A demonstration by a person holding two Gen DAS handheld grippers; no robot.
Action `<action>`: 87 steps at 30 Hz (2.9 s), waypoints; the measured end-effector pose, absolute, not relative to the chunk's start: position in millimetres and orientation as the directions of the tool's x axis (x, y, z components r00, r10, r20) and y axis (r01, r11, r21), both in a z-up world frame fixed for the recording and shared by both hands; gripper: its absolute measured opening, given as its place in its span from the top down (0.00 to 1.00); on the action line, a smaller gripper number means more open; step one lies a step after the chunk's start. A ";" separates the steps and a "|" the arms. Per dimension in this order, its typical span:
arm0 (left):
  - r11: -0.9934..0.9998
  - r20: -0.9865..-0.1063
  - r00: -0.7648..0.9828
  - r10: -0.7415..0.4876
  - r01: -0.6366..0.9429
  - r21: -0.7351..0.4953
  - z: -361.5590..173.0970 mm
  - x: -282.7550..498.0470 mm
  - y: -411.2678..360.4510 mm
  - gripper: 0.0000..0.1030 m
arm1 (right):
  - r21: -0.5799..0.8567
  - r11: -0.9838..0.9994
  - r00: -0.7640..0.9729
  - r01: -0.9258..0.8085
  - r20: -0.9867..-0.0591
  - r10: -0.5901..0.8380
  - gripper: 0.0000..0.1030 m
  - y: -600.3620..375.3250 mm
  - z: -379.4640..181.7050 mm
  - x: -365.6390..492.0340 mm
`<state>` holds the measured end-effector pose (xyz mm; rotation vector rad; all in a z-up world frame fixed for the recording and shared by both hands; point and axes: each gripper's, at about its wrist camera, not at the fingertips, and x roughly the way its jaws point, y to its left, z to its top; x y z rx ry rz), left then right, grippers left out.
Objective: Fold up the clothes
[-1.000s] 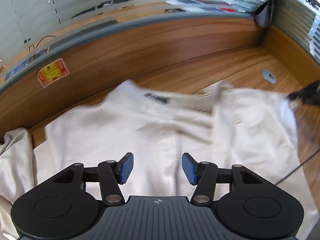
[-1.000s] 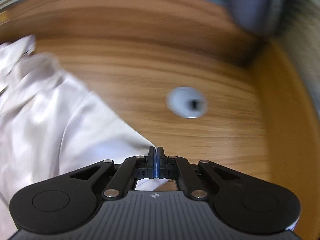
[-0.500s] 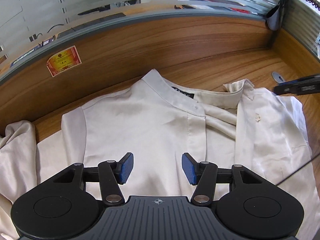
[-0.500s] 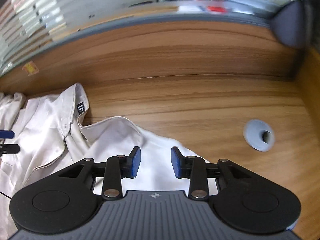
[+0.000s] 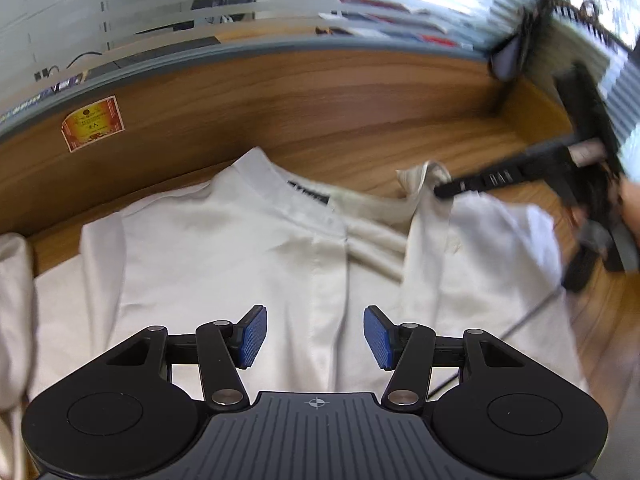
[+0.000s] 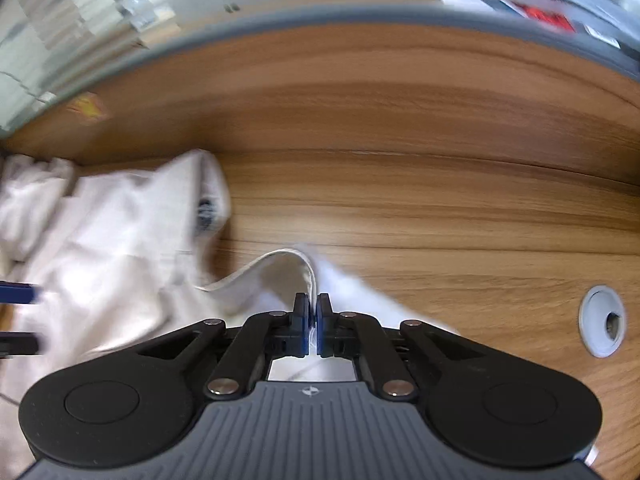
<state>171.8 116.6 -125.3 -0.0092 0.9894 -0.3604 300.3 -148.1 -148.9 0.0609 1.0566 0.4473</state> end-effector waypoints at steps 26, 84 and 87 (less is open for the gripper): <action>0.904 -0.825 0.372 -0.425 0.141 -0.403 -175.0 222.5 91.6 0.44 | 0.139 0.858 0.389 -0.495 -0.847 0.362 0.73 -189.3 -137.4 247.9; 0.926 -0.776 0.580 -0.249 0.378 -0.014 -82.0 172.3 102.1 0.48 | 0.082 0.960 0.580 -0.267 -0.782 0.228 0.60 -275.3 -89.5 174.1; 0.945 -0.776 0.589 -0.227 0.325 -0.030 -73.8 130.3 114.1 0.48 | 0.111 0.951 0.567 -0.288 -0.781 0.263 0.60 -274.4 -82.1 134.0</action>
